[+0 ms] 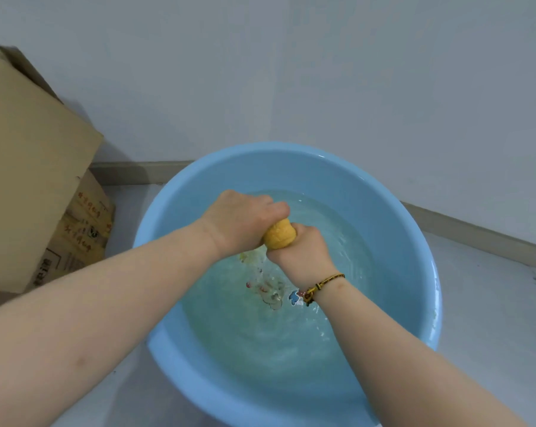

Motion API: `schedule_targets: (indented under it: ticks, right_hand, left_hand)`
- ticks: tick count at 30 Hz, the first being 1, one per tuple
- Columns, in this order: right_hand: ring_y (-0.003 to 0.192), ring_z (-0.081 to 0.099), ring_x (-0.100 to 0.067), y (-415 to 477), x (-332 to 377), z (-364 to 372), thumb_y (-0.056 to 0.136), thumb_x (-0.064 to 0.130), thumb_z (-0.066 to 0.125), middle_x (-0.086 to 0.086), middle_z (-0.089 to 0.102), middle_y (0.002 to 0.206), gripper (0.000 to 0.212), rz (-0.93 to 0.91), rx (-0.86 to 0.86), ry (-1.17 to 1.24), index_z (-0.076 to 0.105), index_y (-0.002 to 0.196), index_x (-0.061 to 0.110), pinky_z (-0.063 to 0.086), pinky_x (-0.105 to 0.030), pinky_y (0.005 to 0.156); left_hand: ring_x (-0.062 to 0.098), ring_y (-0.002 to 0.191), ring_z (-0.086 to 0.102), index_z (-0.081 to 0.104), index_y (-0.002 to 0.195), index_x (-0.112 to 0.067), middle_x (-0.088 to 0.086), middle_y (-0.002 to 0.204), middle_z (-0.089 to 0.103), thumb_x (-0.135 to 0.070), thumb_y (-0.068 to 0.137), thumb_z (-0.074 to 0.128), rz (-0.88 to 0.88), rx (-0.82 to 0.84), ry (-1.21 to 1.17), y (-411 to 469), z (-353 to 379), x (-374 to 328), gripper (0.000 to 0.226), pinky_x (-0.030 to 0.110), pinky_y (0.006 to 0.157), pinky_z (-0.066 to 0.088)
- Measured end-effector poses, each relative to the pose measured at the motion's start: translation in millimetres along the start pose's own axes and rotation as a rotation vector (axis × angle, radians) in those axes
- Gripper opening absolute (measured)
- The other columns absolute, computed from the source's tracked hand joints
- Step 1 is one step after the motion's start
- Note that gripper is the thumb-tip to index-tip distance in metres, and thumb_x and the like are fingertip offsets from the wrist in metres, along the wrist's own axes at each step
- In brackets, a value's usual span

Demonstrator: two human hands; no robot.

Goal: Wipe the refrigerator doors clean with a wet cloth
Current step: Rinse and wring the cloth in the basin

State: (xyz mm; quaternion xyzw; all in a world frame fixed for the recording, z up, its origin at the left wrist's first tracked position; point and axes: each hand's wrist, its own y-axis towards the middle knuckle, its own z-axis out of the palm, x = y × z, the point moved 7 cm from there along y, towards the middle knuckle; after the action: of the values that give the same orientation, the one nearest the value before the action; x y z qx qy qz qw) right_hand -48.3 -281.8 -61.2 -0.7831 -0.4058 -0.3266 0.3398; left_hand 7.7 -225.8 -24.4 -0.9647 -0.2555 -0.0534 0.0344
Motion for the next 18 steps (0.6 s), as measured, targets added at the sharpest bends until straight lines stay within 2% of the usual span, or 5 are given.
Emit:
schedule_targets:
  ticks: [6,9,11,14,18]
  right_hand:
    - [0.047,0.026,-0.014,6,-17,1,0.077,0.000,0.054,-0.001,0.031,0.052,0.035,0.068,0.112,-0.171,0.030,0.055,0.013,0.021,-0.021,0.045]
    - [0.046,0.029,-0.011,8,-24,-8,0.078,0.005,0.055,0.001,0.034,0.052,0.036,0.078,0.134,-0.310,0.031,0.054,0.015,0.023,-0.018,0.042]
    - [0.047,0.032,-0.009,9,-25,-12,0.079,0.008,0.055,0.002,0.037,0.053,0.034,0.065,0.153,-0.403,0.033,0.055,0.016,0.025,-0.017,0.042]
    - [0.048,0.034,-0.008,7,-19,-24,0.081,0.012,0.055,0.003,0.038,0.054,0.034,0.054,0.113,-0.494,0.031,0.057,0.017,0.025,-0.018,0.043]
    - [0.046,0.034,-0.012,-9,-1,-53,0.080,0.010,0.053,0.001,0.038,0.052,0.031,0.212,-0.019,-0.346,0.032,0.058,0.016,0.026,-0.020,0.041]
  left_hand:
    - [0.022,0.107,0.052,0.043,0.120,-0.022,-0.003,0.117,0.054,-0.026,0.087,0.048,-0.103,-0.004,-0.191,1,17,0,0.034,0.027,0.073,0.031]
    - [0.020,0.130,0.029,0.025,0.138,-0.027,-0.002,0.135,0.037,-0.032,0.073,0.065,-0.302,0.078,-0.326,-3,31,6,0.077,0.038,0.111,0.008]
    - [0.023,0.136,0.017,0.004,0.145,-0.028,0.002,0.145,0.022,-0.036,0.066,0.073,-0.410,0.214,-0.425,-6,43,5,0.104,0.044,0.113,0.000]
    - [0.023,0.138,0.018,-0.001,0.146,-0.026,0.004,0.150,0.015,-0.034,0.063,0.077,-0.510,0.253,-0.659,-13,40,10,0.114,0.038,0.113,0.016]
    - [0.019,0.109,0.049,0.025,0.141,-0.017,0.003,0.133,0.043,-0.008,0.083,0.059,-0.823,0.224,-1.650,-41,2,4,0.068,0.026,0.088,0.034]
